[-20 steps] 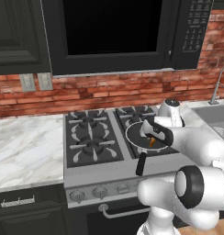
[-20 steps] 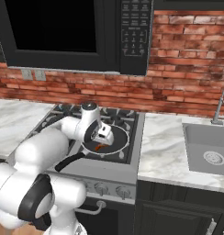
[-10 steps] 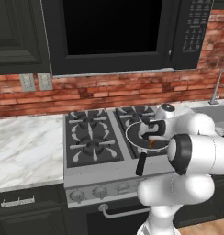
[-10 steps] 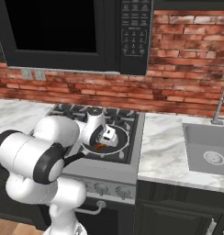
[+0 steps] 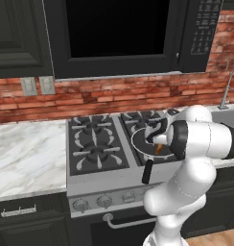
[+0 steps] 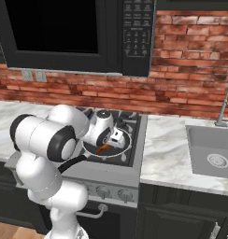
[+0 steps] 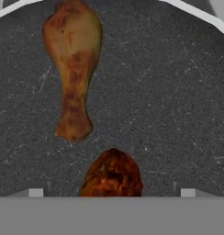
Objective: Take the chicken drumsticks from the pan and place one on each plate on the dining counter.
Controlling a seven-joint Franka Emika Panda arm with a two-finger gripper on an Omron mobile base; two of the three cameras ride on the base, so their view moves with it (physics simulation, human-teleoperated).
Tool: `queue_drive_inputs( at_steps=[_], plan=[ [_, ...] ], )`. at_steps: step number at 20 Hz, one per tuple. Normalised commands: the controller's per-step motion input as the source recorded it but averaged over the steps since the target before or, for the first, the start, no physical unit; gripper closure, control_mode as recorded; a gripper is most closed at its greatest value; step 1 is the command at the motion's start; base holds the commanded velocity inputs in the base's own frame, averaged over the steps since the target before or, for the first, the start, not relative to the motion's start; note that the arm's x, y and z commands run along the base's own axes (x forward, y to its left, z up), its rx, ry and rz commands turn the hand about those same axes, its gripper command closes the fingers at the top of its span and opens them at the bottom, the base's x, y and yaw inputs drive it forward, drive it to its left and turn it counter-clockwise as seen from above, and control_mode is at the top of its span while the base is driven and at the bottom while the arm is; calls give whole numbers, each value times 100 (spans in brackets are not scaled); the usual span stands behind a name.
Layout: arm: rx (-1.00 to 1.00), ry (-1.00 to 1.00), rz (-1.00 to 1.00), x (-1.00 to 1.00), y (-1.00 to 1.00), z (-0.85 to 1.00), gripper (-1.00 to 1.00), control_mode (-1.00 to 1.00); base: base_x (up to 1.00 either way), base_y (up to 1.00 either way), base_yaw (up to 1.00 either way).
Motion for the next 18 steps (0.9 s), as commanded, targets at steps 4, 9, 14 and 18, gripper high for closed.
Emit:
queue_drive_inputs(
  at_steps=[4,9,14,18],
  plan=[
    [-5,0,-8,0,-1,-59,-100,-100,0,0,0],
    [-5,5,-10,0,0,-74,100,-100,0,0,0],
    [2,0,-11,-5,1,-67,100,-100,0,0,0],
    [12,0,-10,0,0,-51,100,-100,0,0,0]
  ],
)
